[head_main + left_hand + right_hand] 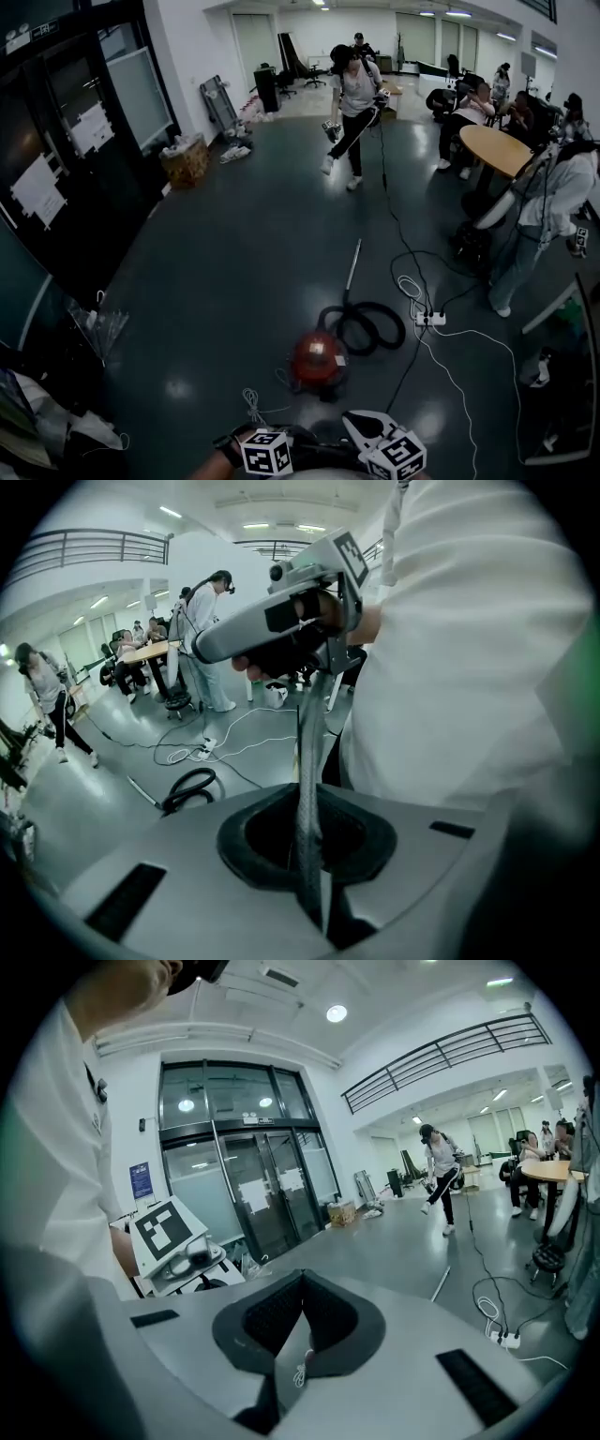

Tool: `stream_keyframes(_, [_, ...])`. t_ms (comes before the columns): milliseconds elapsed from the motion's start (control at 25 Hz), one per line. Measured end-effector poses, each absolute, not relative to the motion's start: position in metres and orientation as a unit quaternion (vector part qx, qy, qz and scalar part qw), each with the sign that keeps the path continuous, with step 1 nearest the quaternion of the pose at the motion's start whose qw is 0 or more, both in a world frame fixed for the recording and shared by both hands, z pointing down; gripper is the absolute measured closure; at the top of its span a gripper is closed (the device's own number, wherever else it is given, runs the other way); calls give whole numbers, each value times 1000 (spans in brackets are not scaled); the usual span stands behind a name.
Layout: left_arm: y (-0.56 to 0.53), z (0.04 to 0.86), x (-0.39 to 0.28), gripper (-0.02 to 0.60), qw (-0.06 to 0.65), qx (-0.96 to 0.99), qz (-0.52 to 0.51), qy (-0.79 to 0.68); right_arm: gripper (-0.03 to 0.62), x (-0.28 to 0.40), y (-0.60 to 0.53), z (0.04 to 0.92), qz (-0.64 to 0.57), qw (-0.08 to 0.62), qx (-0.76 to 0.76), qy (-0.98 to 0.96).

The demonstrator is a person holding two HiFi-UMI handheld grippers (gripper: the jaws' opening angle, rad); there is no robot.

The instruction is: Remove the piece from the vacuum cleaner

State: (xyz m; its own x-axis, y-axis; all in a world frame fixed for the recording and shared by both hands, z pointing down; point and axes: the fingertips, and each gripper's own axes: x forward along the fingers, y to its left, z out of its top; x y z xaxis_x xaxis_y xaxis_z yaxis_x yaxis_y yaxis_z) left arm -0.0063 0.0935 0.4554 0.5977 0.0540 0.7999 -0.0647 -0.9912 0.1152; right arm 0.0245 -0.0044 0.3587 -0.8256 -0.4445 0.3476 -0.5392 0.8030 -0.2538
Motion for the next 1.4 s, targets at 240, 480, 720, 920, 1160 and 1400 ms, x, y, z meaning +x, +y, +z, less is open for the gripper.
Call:
stream_keyframes(240, [97,445,10,557,59,893,446,0,577,36,-2,351,166,131,260,-942])
stream_keyframes(480, [96,439,17,557,58,897,437,-10,579,40,-5,352,144,146,270,-941])
stream_keyframes(720, [94,440,13,557,64,899,433,-11,579,34,-8,349,147,153,272,-939])
stream_keyframes(920, [92,439,10,557,64,900,432,-13,579,29,-7,349,143,155,269,-940])
stream_keyframes(1160, [90,441,9,557,65,901,429,-11,579,28,-9,352,146,159,269,-939])
stream_keyframes(1400, [86,443,3,557,72,901,427,-20,579,19,-13,354,142,163,258,-942])
